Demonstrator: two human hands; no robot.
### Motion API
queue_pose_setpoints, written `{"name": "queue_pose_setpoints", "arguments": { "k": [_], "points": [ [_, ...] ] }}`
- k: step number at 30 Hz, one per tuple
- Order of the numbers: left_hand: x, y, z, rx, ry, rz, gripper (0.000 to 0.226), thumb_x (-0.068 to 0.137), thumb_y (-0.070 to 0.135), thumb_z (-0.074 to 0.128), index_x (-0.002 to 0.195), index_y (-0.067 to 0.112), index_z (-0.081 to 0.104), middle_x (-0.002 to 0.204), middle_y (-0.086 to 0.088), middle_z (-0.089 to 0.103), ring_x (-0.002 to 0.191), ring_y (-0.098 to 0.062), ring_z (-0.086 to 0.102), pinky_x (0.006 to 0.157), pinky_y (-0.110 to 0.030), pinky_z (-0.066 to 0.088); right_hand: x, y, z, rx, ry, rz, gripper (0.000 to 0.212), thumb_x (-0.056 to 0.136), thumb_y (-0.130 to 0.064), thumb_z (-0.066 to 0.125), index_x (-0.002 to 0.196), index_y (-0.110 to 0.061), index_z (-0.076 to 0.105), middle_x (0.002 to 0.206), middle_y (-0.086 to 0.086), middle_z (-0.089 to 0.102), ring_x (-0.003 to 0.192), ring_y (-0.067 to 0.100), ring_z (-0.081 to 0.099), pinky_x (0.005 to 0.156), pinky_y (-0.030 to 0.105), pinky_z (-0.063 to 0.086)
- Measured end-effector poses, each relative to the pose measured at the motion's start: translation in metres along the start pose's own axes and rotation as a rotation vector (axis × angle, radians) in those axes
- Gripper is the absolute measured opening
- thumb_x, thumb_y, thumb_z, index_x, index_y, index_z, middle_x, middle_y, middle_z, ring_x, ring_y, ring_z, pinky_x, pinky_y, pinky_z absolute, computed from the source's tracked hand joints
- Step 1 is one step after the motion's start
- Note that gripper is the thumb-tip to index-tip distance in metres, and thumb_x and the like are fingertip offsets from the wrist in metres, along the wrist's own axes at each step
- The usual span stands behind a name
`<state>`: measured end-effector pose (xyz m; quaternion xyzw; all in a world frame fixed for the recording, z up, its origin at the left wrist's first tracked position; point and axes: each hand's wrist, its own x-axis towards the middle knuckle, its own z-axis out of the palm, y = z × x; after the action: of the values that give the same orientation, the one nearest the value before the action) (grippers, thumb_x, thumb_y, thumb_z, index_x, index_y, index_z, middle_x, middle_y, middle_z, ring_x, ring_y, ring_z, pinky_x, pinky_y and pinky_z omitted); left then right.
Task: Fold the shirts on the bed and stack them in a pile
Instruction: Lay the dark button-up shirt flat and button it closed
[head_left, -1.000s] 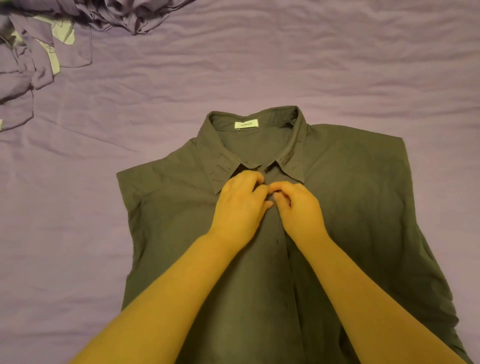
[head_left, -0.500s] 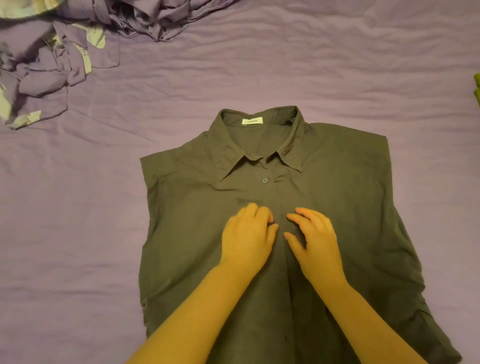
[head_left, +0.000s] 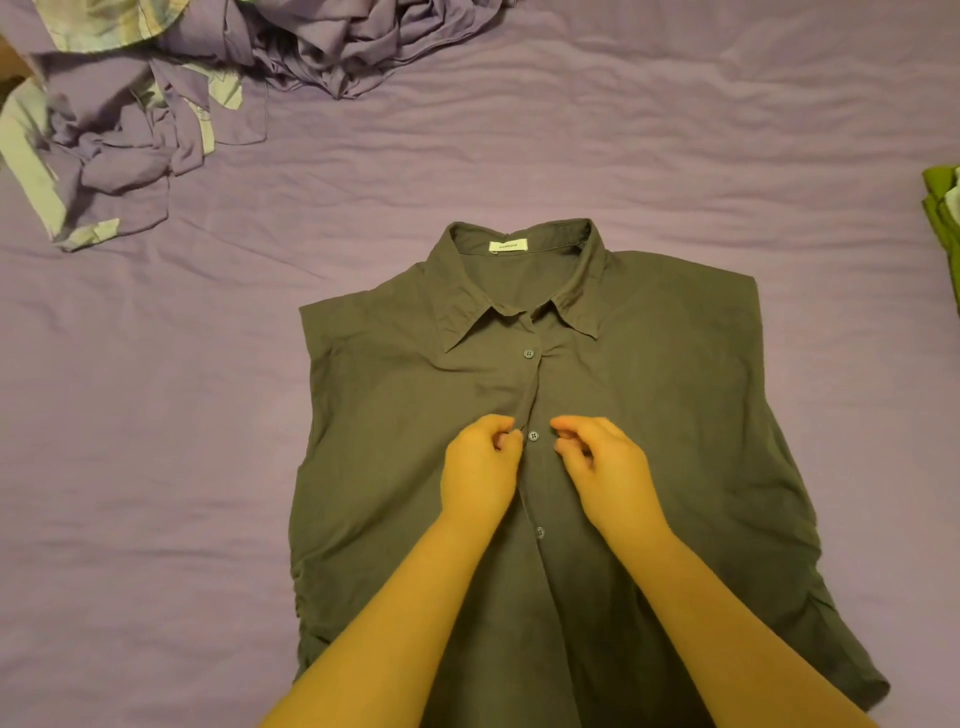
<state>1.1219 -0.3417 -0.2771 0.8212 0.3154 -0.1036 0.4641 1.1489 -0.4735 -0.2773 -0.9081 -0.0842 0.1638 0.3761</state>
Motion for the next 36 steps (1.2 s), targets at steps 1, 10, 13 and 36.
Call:
{"name": "queue_pose_setpoints", "arguments": {
  "k": [1, 10, 13, 36],
  "points": [
    [0.002, -0.001, -0.002, -0.016, 0.009, -0.012, 0.014, 0.092, 0.023, 0.056, 0.1, 0.018, 0.067, 0.088, -0.001, 0.066, 0.084, -0.02, 0.062, 0.077, -0.037, 0.053, 0.002, 0.001, 0.003, -0.032, -0.021, 0.004, 0.027, 0.095, -0.013, 0.052, 0.119, -0.011, 0.063, 0.116, 0.005, 0.061, 0.099, 0.011, 0.056, 0.082, 0.003, 0.034],
    [0.008, -0.006, -0.001, -0.001, -0.004, -0.026, 0.003, 0.089, 0.024, 0.061, 0.092, 0.024, 0.06, 0.077, 0.007, 0.057, 0.079, -0.017, 0.059, 0.078, -0.038, 0.053, 0.013, -0.004, 0.023, -0.222, -0.052, 0.096, 0.028, 0.095, -0.033, 0.051, 0.12, -0.026, 0.062, 0.112, 0.001, 0.056, 0.092, 0.018, 0.057, 0.075, 0.033, 0.049],
    [0.012, -0.009, 0.0, 0.035, -0.049, 0.025, 0.017, 0.091, 0.022, 0.058, 0.103, 0.014, 0.067, 0.087, -0.001, 0.065, 0.083, -0.018, 0.06, 0.076, -0.033, 0.05, 0.014, -0.005, 0.027, -0.243, -0.011, 0.082, 0.019, 0.093, -0.029, 0.055, 0.107, -0.023, 0.065, 0.104, 0.002, 0.057, 0.084, 0.02, 0.057, 0.076, 0.034, 0.047],
    [0.006, -0.007, 0.001, -0.258, -0.098, -0.058, 0.013, 0.089, 0.011, 0.061, 0.101, 0.01, 0.065, 0.078, -0.003, 0.065, 0.072, -0.016, 0.064, 0.073, -0.032, 0.058, 0.03, -0.008, 0.01, 0.328, -0.14, 0.342, 0.007, 0.089, -0.01, 0.058, 0.09, -0.01, 0.066, 0.064, -0.003, 0.06, 0.062, 0.003, 0.056, 0.054, 0.003, 0.041]
  ]
}}
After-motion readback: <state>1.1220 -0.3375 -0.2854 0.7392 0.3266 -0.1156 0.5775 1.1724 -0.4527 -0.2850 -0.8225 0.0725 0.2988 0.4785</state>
